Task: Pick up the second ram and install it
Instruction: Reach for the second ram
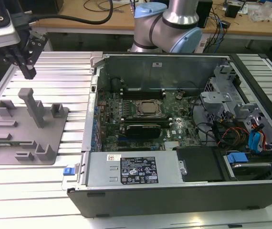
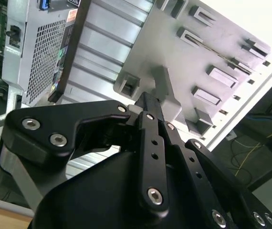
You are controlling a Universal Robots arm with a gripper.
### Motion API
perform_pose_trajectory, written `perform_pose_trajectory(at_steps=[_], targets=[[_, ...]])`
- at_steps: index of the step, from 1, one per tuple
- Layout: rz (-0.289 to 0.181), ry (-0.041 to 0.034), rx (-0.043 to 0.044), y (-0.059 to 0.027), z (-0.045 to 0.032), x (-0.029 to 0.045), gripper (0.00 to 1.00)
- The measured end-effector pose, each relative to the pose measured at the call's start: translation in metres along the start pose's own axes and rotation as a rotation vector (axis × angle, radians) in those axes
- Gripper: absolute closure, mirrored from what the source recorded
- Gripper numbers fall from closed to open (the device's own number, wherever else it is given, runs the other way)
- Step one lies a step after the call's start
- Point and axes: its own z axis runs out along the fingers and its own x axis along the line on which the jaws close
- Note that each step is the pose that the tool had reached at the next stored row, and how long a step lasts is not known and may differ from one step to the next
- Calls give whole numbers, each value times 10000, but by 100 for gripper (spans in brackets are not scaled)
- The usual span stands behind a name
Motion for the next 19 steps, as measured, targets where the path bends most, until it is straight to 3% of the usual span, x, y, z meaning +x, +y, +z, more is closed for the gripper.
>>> perform_pose_trajectory(at_steps=[11, 19], targets=[[0, -1, -1, -10, -2, 138, 92], [0, -1, 0, -73, 83, 339, 92]])
